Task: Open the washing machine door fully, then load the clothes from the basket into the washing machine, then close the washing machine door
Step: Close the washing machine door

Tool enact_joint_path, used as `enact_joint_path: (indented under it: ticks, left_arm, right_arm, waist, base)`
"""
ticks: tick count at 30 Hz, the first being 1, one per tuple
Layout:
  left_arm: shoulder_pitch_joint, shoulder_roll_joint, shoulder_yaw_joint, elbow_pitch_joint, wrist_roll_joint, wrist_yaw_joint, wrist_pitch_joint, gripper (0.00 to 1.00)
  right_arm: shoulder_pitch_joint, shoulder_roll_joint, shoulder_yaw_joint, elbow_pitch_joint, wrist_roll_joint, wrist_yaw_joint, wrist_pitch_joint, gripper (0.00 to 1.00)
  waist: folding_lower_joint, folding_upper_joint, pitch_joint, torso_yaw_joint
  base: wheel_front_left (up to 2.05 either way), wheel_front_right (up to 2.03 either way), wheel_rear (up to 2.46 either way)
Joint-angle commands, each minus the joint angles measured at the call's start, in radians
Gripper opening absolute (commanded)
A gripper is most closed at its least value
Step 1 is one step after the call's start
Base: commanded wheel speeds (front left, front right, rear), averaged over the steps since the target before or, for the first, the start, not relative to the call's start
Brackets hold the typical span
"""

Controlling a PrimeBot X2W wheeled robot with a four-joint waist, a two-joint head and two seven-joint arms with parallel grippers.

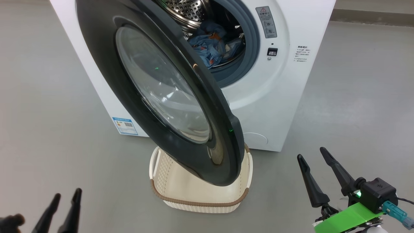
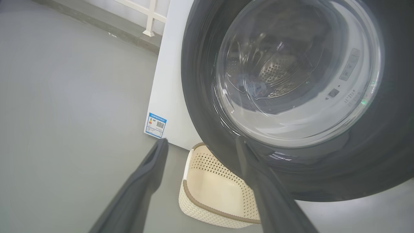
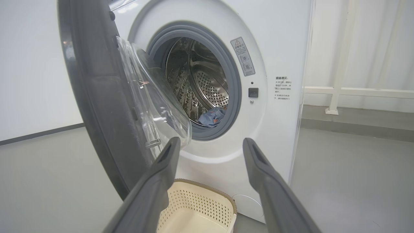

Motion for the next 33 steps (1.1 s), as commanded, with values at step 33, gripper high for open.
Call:
enact_joint_path:
  ticks: [33]
  left_arm:
    - [0.096, -0.33, 0.395, -0.068, 0.698, -0.005, -0.015, 1.0]
  right_arm:
    - [-0.033, -0.017, 0.03, -0.028, 0.0, 0.004, -0.008, 1.0]
  waist:
    - [0.0, -0.0001, 0.02, 0.013]
  base:
    - [0.0, 0.0, 0.0]
